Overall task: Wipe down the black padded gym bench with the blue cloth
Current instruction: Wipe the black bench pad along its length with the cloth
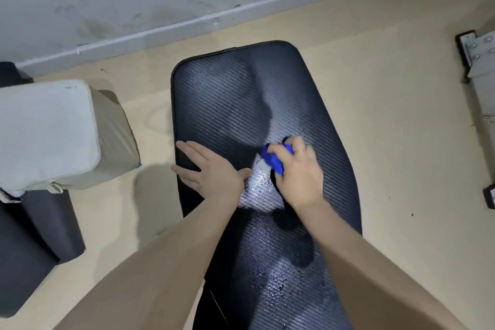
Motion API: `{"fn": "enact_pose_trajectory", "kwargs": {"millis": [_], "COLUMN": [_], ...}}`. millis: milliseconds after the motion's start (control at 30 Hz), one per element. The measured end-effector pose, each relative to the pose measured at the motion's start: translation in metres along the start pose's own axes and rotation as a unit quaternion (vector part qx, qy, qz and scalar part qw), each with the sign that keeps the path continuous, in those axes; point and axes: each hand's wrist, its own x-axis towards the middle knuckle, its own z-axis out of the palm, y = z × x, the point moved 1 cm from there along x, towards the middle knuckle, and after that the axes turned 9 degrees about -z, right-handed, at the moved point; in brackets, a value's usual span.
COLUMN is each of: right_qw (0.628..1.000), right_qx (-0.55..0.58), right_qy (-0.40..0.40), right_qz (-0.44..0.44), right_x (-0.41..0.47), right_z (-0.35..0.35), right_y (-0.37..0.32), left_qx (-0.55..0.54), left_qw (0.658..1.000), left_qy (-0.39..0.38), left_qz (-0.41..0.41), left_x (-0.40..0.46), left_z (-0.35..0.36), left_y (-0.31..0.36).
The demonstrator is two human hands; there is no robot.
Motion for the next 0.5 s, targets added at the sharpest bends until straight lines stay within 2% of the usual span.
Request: {"fn": "enact_pose_trajectory", "kwargs": {"millis": [67, 133, 233, 333, 400, 500], "right_qw": [0.999, 0.997, 0.993, 0.996, 0.997, 0.998], "right_qx": [-0.005, -0.028, -0.087, -0.074, -0.041, -0.031], "right_qy": [-0.047, -0.064, -0.005, 0.053, 0.069, 0.059], "right_qz": [0.003, -0.04, -0.084, -0.019, 0.019, 0.001], "right_x": [-0.013, 0.0, 0.041, 0.069, 0.056, 0.0], "right_z": [0.0, -0.005, -0.014, -0.017, -0.012, -0.001], "right_y": [-0.002, 0.005, 0.031, 0.049, 0.042, 0.035], "left_qx": [-0.002, -0.01, -0.019, -0.02, -0.018, -0.018], "left_qw": [1.0, 1.0, 0.999, 1.0, 1.0, 1.0], "left_qy": [0.0, -0.007, -0.01, -0.003, -0.001, 0.005], "left_qz": [-0.007, -0.023, -0.028, -0.021, -0.026, -0.024], "left_x": [0.0, 0.0, 0.003, 0.006, 0.001, -0.011], "left_z": [-0.002, -0.002, 0.001, 0.005, 0.003, 0.002], "left_y": [0.002, 0.005, 0.006, 0.003, 0.001, 0.006]}}
